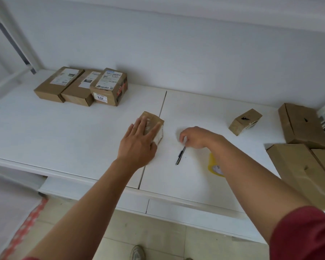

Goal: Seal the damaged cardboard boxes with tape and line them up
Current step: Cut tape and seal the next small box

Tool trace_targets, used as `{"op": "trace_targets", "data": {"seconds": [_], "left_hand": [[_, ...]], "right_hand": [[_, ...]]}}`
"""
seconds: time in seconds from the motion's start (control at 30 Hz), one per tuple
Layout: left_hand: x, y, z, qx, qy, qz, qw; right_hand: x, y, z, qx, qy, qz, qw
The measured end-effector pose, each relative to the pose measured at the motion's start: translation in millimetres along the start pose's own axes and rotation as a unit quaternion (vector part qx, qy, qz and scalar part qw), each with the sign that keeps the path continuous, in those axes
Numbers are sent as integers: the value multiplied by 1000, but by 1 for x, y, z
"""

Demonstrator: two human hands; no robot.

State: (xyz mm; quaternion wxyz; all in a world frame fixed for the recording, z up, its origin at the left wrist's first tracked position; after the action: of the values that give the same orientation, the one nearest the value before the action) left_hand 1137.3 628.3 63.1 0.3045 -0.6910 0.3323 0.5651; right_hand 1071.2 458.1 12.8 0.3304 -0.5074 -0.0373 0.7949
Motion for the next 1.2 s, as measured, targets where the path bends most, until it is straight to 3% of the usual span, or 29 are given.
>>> {"op": "trace_targets", "data": {"seconds": [0.3, 0.43, 0.5, 0.6, 0.67, 0.73, 0.8, 0.87, 1.1, 1.2], "left_hand": [[5, -9, -1, -26, -4, 3, 1000], [6, -9, -1, -30, -9, -1, 1000], [6, -9, -1, -29, -13, -4, 999], [6, -8, 0, -30, -13, -7, 999], [7, -8, -1, -31, -11, -7, 999], [8, -8, -1, -34, -13, -4, 999], [8, -10, -1, -34, -12, -4, 999], [8, -11, -1, -34, -9, 0, 999], [9, -8, -1, -32, -1, -15, 999], [10, -8, -1, -29, 5, -16, 999]], "right_hand": [[22, 14, -3, 7, -69, -14, 998], [22, 21, -2, -15, -60, 13, 998], [11, 24, -3, -24, -20, 47, 998], [-19, 33, -2, -18, 108, 76, 991], [-41, 42, 4, -6, 203, 23, 979], [-57, 51, 12, -8, 271, -169, 948], [-65, 54, 22, -44, 302, -401, 864], [-68, 53, 29, -75, 297, -532, 790], [-79, 48, 42, -136, 275, -680, 666], [-75, 30, 37, -144, 239, -716, 640]]}}
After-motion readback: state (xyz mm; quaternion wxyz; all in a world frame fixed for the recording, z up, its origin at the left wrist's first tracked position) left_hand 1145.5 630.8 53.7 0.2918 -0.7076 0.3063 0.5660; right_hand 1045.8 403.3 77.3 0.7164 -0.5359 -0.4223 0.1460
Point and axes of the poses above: each hand's wrist, its own z-axis away from the middle knuckle, its own x-axis out of the palm, y = z × x, the point moved 10 cm from there along -z, towards the middle knuckle, and after that the axes turned 13 degrees about -z, right-handed, at the moved point
